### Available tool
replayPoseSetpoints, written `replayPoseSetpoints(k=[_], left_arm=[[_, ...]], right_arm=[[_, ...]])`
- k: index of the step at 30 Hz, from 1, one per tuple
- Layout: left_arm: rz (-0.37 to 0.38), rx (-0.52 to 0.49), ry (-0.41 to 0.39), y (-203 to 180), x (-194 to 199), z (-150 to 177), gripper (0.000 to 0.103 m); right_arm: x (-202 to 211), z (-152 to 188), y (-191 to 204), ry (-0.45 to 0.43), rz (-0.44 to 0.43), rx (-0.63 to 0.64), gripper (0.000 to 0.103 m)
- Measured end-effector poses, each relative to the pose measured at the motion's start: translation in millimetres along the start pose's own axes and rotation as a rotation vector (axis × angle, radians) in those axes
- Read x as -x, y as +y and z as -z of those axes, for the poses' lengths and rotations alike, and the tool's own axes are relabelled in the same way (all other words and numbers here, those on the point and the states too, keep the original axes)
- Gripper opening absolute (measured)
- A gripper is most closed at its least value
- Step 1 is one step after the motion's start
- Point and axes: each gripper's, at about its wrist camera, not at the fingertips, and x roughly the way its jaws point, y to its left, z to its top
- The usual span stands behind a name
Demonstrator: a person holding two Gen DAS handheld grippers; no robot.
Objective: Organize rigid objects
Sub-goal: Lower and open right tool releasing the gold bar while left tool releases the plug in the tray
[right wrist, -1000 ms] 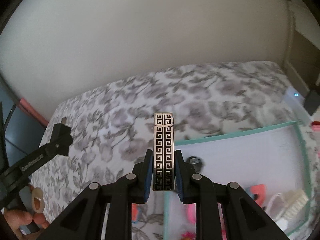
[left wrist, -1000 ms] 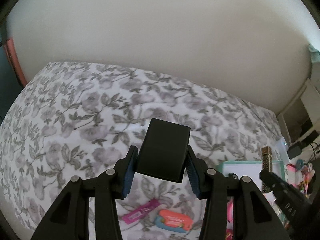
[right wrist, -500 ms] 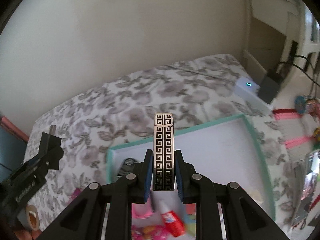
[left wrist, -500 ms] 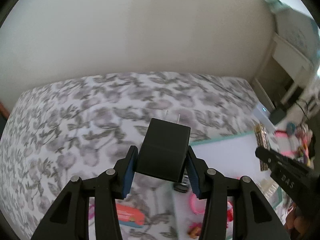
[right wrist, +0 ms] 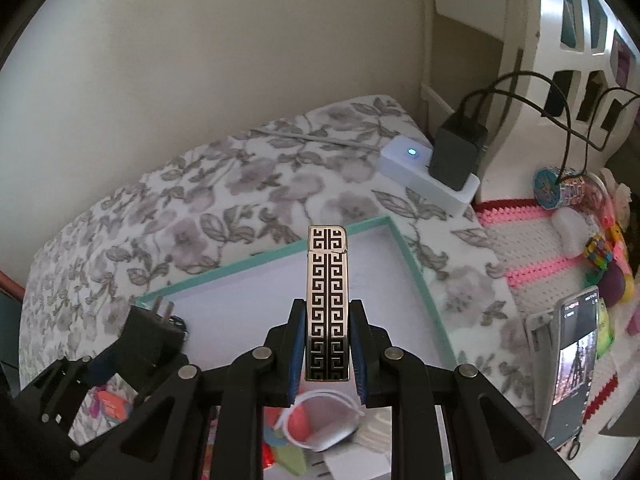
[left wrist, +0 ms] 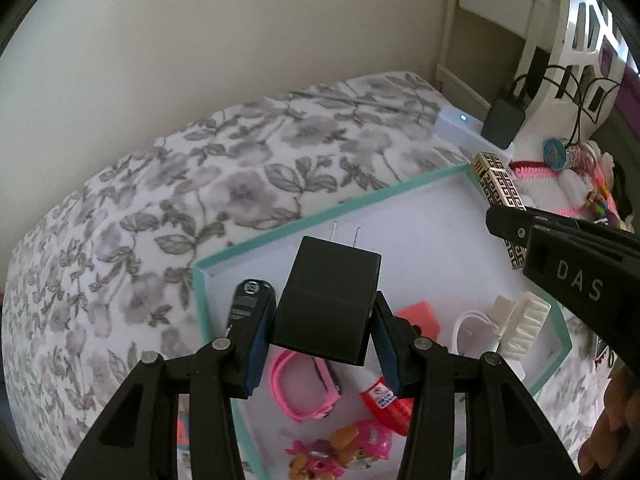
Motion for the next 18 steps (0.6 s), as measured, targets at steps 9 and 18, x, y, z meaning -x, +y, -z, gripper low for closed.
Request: replayPoseSetpoints(k=[9,18], left_arm=[[-0.018,0.015,0.027,-3,-14,0,0.049],[-0.048,-0.005,0.06,-11,-27,5,0.049]], right_arm=[[-21,6,-15,0.056,0.0,-0.008,0.022],[-43,16,-17,0.122,-0.004,0.005,0.022]])
